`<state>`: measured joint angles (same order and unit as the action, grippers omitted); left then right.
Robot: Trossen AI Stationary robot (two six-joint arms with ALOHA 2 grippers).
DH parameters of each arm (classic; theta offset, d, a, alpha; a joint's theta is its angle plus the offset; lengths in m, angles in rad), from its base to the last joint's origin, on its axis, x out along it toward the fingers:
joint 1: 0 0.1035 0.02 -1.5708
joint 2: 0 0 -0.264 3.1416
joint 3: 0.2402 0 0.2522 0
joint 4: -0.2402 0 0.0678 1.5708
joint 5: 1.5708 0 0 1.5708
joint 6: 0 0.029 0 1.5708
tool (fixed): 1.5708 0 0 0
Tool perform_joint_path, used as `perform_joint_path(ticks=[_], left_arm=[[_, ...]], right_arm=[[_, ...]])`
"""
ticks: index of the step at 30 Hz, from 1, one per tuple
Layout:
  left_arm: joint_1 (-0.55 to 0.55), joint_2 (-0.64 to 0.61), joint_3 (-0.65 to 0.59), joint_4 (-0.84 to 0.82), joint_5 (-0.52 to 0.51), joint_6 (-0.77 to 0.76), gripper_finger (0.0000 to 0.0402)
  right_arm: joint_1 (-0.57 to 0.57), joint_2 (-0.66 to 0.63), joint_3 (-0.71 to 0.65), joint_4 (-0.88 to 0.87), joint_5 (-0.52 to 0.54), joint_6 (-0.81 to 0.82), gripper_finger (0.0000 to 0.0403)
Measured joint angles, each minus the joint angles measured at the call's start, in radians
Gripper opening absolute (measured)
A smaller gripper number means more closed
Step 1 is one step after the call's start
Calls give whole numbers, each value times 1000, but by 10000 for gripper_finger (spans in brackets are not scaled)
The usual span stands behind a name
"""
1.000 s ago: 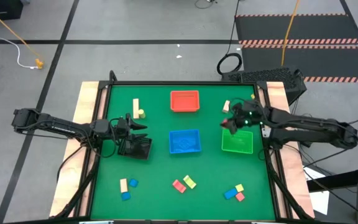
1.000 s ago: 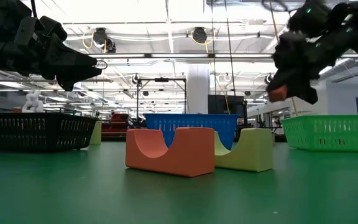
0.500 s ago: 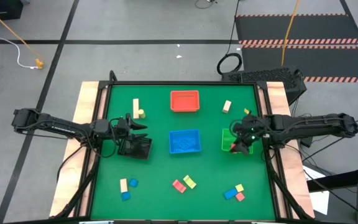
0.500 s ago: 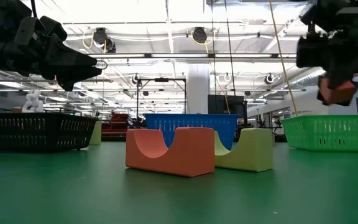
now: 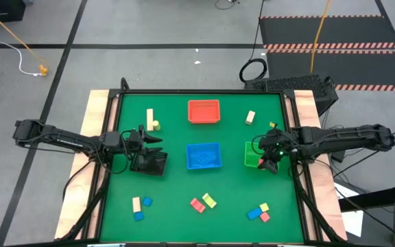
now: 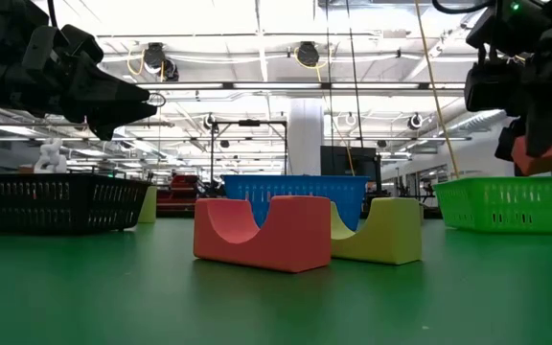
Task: Sort & place blocks by color
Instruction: Put the top right red block into the green bin, then put the top left green cylindrical block into the red bin
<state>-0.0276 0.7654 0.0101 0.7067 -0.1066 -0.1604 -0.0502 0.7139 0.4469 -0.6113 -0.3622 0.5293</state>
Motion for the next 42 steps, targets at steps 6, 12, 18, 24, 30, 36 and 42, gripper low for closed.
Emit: perform_joint_path(ticks=[6,12,18,24,30,36,42], left_arm=[[0,0,0,0,0,0,182],[1,0,0,46,0,22,182],[1,0,0,172,0,22,182],[1,0,0,219,0,20,182],[1,0,0,223,0,1,182],[1,0,0,227,0,-34,182],[-1,0,0,231,1,-45,182]], right_arm=[[0,0,0,0,0,-26,197],[-1,0,0,1,85,-37,240],[-3,0,0,1,263,-70,248],[-3,0,0,35,355,-74,249],[-3,0,0,165,412,-184,249],[-3,0,0,297,422,-305,249],[-3,0,0,404,466,-362,249]])
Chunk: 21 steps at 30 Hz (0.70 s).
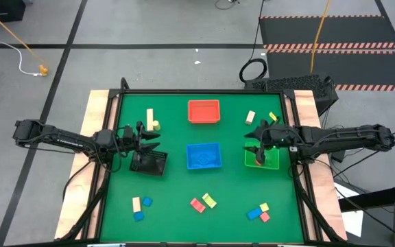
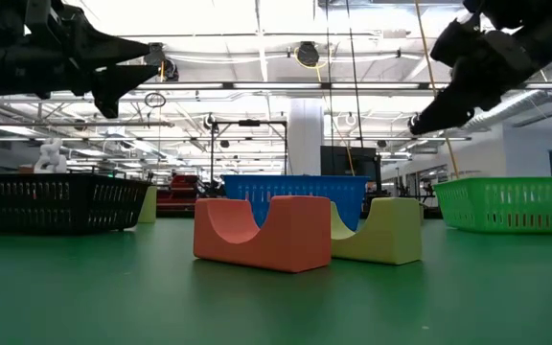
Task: Sort & place blocks by color
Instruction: Put the top left green cylindrical block into the red bin
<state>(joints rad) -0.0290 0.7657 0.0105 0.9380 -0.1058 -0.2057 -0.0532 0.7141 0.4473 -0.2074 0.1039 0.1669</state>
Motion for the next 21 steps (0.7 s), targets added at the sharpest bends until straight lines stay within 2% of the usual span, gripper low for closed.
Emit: perform_joint_path(ticks=[5,11,14,18,21], left_arm=[[-5,0,0,0,1,-39,182],[3,0,0,18,-5,-15,182],[18,0,0,53,-11,-78,182],[33,0,9,67,-113,-185,182],[42,0,33,54,-156,-174,182]], right_arm=[[0,0,0,25,31,-5,249],[0,1,0,67,31,-4,249],[0,1,0,119,31,-4,249],[0,0,0,169,31,-35,249],[0,0,0,191,31,-56,249]])
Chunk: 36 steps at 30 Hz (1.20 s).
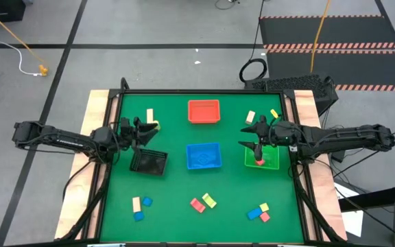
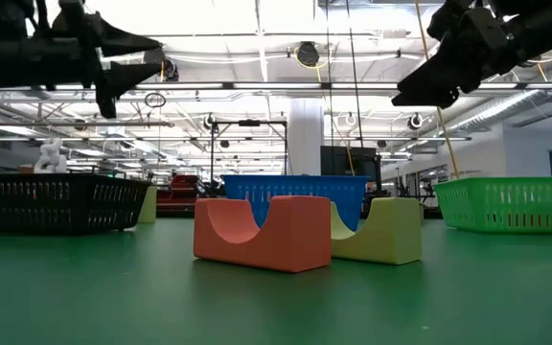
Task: Sort & place blocks by color
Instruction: Put the top left green cylindrical block into the red bin
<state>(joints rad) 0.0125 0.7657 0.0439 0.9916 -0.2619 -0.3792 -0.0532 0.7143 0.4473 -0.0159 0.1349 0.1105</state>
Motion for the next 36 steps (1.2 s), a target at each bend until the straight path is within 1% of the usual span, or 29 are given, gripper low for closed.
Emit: perform_joint_path(ticks=[3,6,9,12,15,18,22,26,31,36], left_arm=[[1,0,31,-27,-1,43,182],[1,0,92,-140,-27,86,182],[11,0,179,-359,-87,114,182],[49,0,281,-638,-161,59,182],[101,0,365,-897,-205,-60,182],[157,2,388,-1048,-211,-145,182],[217,38,388,-1144,-195,-189,182],[256,123,388,-1162,-162,-191,182],[281,246,388,-1162,-78,-152,182],[284,329,388,-1161,-97,-126,182]], right_arm=[[0,0,0,-3,0,-2,249],[0,0,0,-2,20,-1,249],[0,0,0,-2,124,-1,249],[-1,0,0,-2,209,-2,249],[-1,0,0,-2,235,1,249],[-4,0,0,-2,235,27,249],[-18,0,0,-2,235,58,249],[-38,0,0,30,235,64,249],[-46,0,0,93,232,65,249],[-46,0,0,110,231,64,249]])
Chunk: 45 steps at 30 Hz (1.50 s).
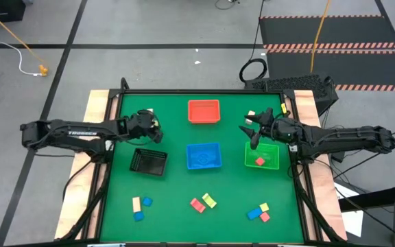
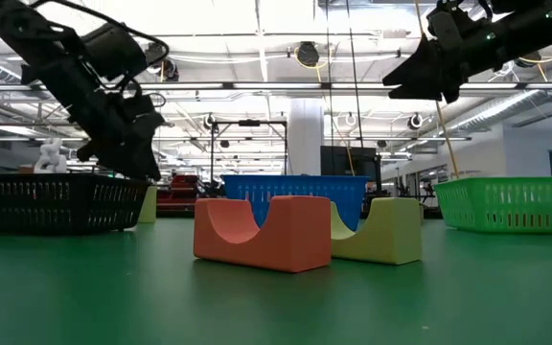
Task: Sort & place blocks by color
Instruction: Put the top left green cylindrical block into the red bin
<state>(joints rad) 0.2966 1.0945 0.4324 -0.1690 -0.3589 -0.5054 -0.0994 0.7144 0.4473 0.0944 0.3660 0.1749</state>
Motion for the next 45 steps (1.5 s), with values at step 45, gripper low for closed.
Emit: perform_joint_path(ticks=[45], left_arm=[[7,130,-1,4,-132,-6,182]], right_arm=[[0,0,0,-1,-2,-12,249]])
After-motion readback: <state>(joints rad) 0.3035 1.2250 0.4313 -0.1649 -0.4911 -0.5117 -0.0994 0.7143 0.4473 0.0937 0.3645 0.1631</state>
